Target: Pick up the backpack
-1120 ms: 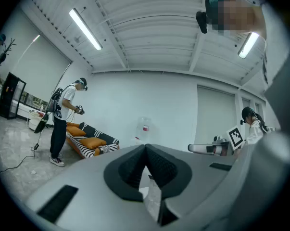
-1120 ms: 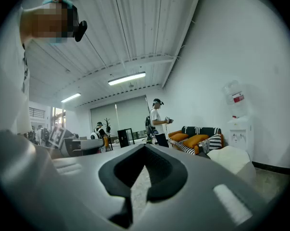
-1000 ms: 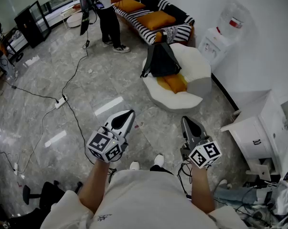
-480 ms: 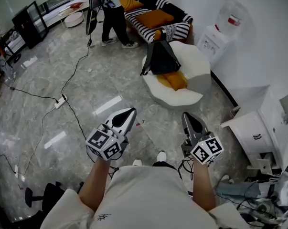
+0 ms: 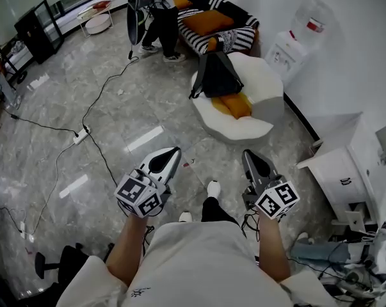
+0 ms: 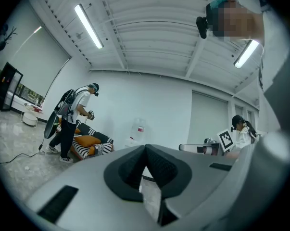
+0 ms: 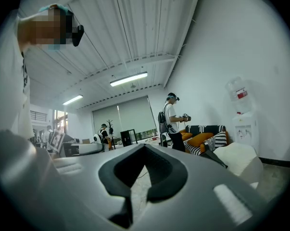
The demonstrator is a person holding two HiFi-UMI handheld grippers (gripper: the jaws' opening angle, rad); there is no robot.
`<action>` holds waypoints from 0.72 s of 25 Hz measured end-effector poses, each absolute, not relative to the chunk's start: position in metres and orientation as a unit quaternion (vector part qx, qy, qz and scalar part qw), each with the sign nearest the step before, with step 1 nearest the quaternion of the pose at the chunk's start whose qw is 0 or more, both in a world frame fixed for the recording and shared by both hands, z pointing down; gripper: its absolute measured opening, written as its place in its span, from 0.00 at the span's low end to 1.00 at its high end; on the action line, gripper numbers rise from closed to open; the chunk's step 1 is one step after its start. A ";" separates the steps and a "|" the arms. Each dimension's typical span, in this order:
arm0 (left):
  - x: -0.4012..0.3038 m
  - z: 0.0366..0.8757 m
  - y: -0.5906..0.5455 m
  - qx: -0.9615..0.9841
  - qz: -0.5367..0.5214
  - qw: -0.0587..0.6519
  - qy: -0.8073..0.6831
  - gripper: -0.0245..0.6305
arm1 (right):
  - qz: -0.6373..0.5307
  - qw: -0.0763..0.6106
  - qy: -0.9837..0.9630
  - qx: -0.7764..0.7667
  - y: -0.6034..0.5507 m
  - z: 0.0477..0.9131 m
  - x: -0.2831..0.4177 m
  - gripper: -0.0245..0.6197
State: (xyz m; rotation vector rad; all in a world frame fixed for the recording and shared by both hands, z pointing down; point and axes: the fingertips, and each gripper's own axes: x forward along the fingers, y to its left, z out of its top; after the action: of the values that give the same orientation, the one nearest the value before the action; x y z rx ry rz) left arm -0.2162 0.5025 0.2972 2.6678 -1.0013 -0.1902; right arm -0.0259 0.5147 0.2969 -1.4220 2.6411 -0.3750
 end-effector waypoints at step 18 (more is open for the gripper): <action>-0.158 0.303 0.388 0.916 -0.036 0.140 -0.373 0.03 | -0.163 0.074 0.883 -0.434 0.383 0.309 0.034 0.04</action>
State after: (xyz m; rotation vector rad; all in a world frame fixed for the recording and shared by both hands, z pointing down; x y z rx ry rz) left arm -0.1578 0.3881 0.3031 2.6478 -1.0778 -0.1051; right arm 0.0339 0.3833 0.3092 -1.3036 2.6503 -0.4906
